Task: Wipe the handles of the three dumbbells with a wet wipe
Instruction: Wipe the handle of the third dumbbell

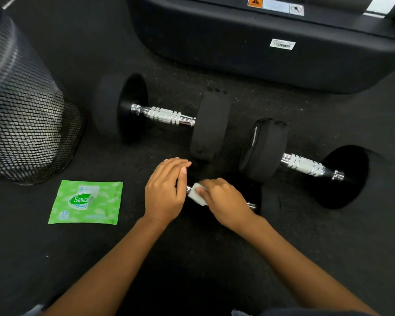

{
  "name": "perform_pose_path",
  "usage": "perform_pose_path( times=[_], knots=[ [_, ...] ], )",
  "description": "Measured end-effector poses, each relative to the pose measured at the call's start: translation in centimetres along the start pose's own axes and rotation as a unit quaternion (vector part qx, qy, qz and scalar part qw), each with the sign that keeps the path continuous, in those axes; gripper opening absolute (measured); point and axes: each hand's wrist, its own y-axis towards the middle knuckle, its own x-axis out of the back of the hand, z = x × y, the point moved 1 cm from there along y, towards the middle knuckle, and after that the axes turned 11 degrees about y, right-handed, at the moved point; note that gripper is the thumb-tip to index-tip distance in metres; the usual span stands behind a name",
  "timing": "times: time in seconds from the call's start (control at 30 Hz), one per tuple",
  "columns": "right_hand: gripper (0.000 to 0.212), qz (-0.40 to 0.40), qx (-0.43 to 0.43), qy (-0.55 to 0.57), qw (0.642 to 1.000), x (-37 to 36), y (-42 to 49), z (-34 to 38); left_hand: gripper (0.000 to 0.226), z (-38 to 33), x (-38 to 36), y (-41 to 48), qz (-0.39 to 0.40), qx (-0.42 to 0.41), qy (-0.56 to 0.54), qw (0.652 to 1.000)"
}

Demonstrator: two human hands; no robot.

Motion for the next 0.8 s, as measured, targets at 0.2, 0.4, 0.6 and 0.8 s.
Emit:
perform_pose_path(
  times=[0.2,0.4,0.6,0.8],
  knots=[
    [0.043,-0.015,0.099,-0.054,0.994,0.0,-1.4,-0.3,0.036,0.1,0.1,0.0,0.0,0.0,-0.001,1.0],
    [0.028,0.051,-0.034,0.012,0.998,0.3,1.0,0.4,0.036,0.1,-0.1,-0.1,-0.006,-0.004,-0.002,1.0],
    [0.04,0.086,-0.022,0.068,0.994,0.2,0.7,0.2,0.035,0.2,0.1,-0.1,-0.006,-0.009,-0.003,1.0],
    [0.032,0.127,-0.051,0.051,0.989,1.2,1.5,-0.5,0.035,0.1,-0.1,-0.1,-0.005,-0.008,-0.002,1.0]
  ],
)
